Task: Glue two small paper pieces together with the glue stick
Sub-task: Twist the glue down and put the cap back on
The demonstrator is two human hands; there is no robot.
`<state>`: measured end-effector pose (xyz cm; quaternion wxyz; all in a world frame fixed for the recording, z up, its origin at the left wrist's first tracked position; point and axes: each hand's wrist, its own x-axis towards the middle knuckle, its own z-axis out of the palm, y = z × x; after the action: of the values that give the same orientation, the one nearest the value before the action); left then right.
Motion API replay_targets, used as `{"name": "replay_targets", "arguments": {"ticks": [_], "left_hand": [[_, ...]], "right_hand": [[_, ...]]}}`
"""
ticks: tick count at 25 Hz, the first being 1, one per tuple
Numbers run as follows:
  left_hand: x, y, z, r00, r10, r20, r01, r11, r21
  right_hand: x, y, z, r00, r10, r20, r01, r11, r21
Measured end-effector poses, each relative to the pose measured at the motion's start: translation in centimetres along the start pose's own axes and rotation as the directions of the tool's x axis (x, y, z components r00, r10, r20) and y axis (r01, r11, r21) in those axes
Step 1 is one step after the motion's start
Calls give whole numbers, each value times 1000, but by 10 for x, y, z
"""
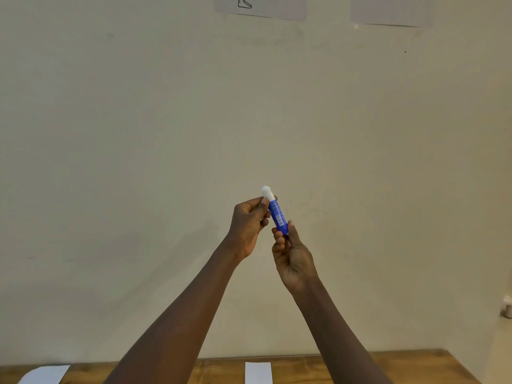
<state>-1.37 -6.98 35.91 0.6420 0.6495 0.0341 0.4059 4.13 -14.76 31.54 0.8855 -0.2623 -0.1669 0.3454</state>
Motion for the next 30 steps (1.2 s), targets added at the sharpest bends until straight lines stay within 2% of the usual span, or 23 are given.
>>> {"name": "replay_targets", "arguments": {"ticks": [3, 7, 9, 12, 15, 16, 20, 23, 25, 27, 30], "left_hand": [[0, -1, 0, 1000, -2, -22, 3, 999, 35], [0, -3, -1, 1000, -11, -8, 11, 1000, 1], [0, -3, -1, 1000, 0, 0, 0, 999, 37], [-1, -3, 2, 999, 8, 31, -9, 1000, 30], [1, 2, 3, 1000, -6, 2, 6, 999, -32], [2, 4, 3, 1000, -7, 2, 7, 999, -40], [3, 8, 4, 997, 14, 74, -13, 1000, -19], [0, 8, 2, 998, 12, 54, -11, 1000, -17], [0, 7, 1, 1000, 7, 18, -6, 1000, -16], [1, 6, 1, 1000, 8, -10, -8, 1000, -7], [1, 4, 1, 999, 10, -39, -9, 1000, 30]], "right_hand": [[-1, -1, -6, 995, -89, 35, 91, 994, -66], [-1, -7, -5, 993, 101, -57, -110, 977, -184], [-2, -8, -1, 989, 137, -54, -144, 976, -166], [1, -6, 0, 999, 49, 3, -49, 998, 37], [1, -3, -3, 995, -85, 51, 87, 995, -44], [0, -3, -4, 994, -83, 71, 89, 992, -86], [-3, -10, 1, 991, 104, 88, -94, 989, -116], [-2, -9, 7, 992, 111, 62, -100, 982, -159], [-2, -4, 9, 997, 46, 55, -36, 986, -164], [-1, 3, 8, 995, -90, 33, 95, 971, -218], [1, 7, 10, 948, -318, 25, 304, 879, -367]]}}
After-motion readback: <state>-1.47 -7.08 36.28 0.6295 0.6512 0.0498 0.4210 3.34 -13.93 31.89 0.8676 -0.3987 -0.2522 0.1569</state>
